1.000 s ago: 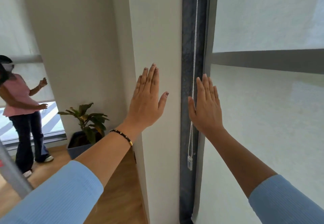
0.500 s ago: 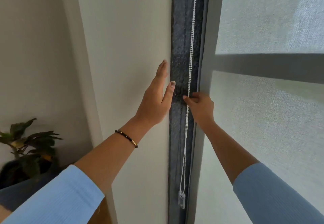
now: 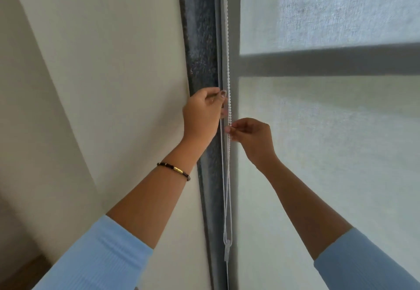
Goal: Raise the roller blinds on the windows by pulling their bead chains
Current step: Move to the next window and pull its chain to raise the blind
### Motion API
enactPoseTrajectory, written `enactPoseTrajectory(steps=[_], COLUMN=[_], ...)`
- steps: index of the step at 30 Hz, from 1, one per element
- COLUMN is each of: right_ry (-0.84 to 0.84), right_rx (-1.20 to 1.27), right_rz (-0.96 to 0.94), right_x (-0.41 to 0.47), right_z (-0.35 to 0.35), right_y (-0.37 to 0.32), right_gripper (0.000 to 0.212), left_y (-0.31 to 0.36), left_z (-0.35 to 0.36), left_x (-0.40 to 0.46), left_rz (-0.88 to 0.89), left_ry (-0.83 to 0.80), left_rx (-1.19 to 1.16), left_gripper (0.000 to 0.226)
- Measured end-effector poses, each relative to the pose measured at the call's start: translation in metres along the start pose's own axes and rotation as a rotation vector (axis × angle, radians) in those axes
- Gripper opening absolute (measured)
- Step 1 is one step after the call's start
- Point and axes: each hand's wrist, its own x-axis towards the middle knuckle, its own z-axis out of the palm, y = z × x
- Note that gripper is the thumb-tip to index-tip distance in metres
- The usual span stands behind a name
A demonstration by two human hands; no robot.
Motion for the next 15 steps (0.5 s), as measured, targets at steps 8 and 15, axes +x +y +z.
enactPoseTrajectory(steps=[8, 15], right_ry=[0.041, 0.089], right_rx=[-0.069, -0.201], right_rz=[-0.035, -0.068], right_x=[-0.056, -0.12], right_z=[-0.016, -0.018], right_y=[-0.029, -0.053], right_gripper=[0.012, 0.035], left_y=[0.026, 0.076], left_z=[0.0, -0.006], left_x=[-0.024, -0.051], left_rz=[-0.021, -0.116], left_ry=[-0.238, -0.472], left_rx=[-0.153, -0.412], left_gripper=[0.024, 0.041])
